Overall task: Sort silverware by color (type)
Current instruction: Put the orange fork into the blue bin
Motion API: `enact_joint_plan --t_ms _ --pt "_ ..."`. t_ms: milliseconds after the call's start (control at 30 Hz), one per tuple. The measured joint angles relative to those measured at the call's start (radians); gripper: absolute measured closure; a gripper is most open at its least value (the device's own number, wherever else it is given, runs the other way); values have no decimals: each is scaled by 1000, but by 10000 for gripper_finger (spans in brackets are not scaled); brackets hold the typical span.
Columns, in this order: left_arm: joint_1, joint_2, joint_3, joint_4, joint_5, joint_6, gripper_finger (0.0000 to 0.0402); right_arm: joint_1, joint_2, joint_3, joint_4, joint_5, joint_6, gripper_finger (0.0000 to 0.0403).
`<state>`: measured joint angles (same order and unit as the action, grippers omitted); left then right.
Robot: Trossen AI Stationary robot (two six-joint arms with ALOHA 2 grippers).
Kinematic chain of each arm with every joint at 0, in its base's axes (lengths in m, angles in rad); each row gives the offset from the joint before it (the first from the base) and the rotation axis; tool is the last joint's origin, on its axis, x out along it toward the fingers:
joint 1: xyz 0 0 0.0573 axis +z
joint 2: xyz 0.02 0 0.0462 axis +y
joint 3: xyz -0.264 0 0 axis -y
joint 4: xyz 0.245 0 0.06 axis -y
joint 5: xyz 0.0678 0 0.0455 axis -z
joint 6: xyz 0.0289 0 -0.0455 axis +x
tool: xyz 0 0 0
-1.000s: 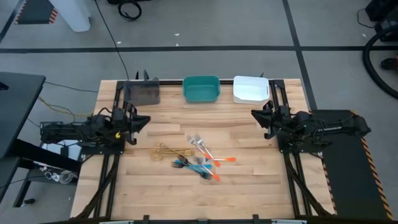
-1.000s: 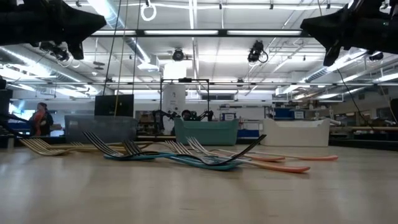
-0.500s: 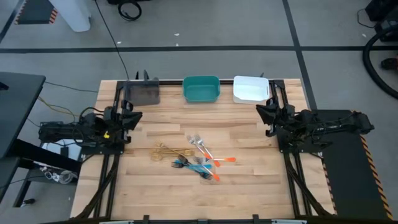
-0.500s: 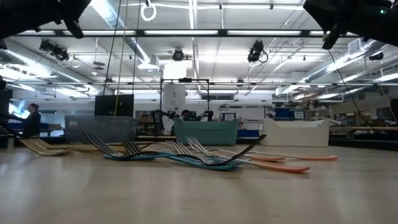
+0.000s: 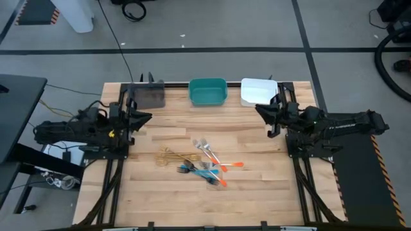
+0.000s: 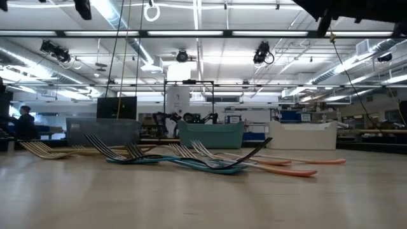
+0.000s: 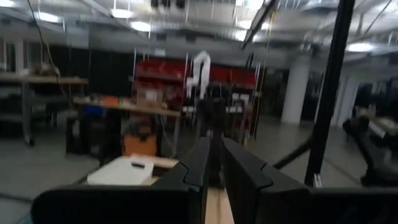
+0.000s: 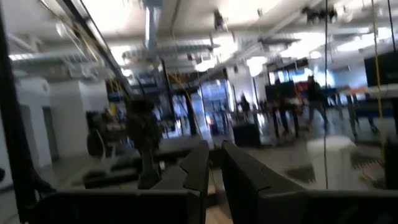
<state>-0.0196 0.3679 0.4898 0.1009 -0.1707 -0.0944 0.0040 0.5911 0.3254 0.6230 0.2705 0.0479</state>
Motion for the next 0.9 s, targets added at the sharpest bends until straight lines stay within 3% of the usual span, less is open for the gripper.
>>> enact_joint_plan --t_ms 167,500,900 --pt "-2 104 123 -159 0 -6 351 0 87 127 -187 30 31 353" --pt "-2 272 246 -362 0 -21 352 0 314 336 -366 26 72 353" --pt "-95 314 267 -457 0 -26 352 50 526 488 -523 -3 106 353"
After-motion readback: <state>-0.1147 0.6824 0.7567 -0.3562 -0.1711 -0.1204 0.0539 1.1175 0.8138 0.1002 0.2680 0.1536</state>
